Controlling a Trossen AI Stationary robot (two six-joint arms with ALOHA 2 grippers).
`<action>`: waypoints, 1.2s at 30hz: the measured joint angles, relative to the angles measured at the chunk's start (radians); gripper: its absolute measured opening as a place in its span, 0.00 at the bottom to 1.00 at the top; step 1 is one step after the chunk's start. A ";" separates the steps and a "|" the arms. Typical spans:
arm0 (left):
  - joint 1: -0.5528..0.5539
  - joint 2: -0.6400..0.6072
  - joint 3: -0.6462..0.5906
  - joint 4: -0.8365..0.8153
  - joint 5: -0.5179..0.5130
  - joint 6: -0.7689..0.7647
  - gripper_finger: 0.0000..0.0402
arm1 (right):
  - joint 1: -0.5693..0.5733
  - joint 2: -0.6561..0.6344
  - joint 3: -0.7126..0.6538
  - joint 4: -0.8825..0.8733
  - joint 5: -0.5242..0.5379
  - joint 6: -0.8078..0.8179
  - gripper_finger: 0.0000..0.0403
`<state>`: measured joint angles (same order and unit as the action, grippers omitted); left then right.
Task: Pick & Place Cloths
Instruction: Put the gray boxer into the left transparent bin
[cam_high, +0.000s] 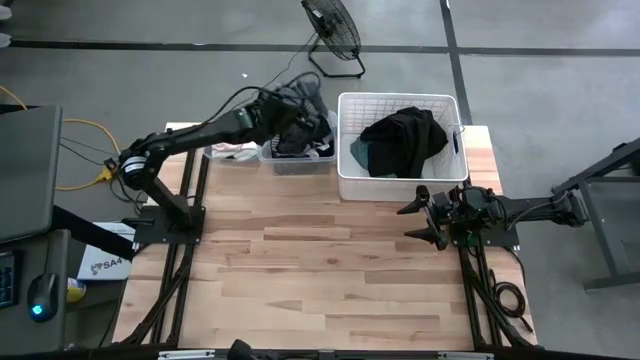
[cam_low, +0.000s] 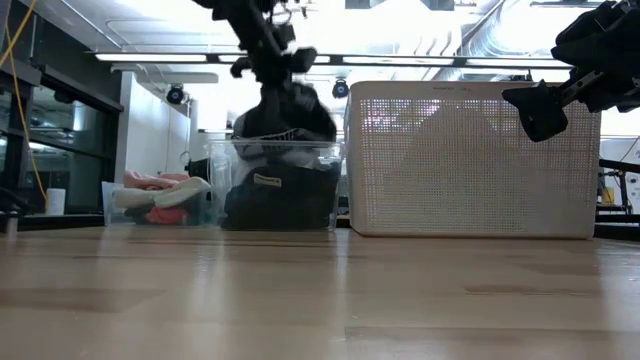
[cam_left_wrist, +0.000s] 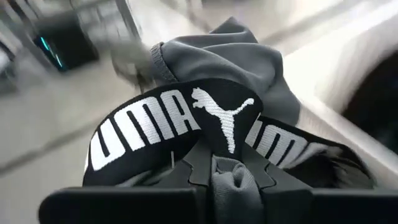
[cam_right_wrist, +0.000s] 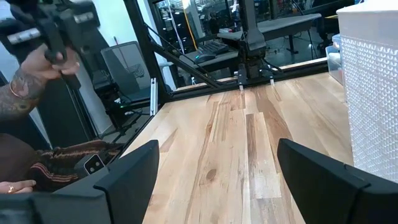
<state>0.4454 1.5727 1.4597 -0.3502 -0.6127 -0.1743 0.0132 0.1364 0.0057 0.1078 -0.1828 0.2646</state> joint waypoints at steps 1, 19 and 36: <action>0.007 0.006 0.000 -0.046 0.017 -0.030 0.06 | 0.000 0.000 0.000 0.000 0.000 0.000 0.79; 0.147 0.089 0.000 -0.342 0.485 -0.335 0.06 | 0.000 0.000 0.000 0.000 0.000 0.000 0.79; 0.151 0.284 0.001 -0.256 0.585 -0.409 0.06 | 0.000 0.000 0.000 0.000 0.000 0.000 0.79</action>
<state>0.5964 1.8563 1.4609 -0.6065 -0.0273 -0.5832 0.0131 0.1368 0.0058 0.1076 -0.1829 0.2646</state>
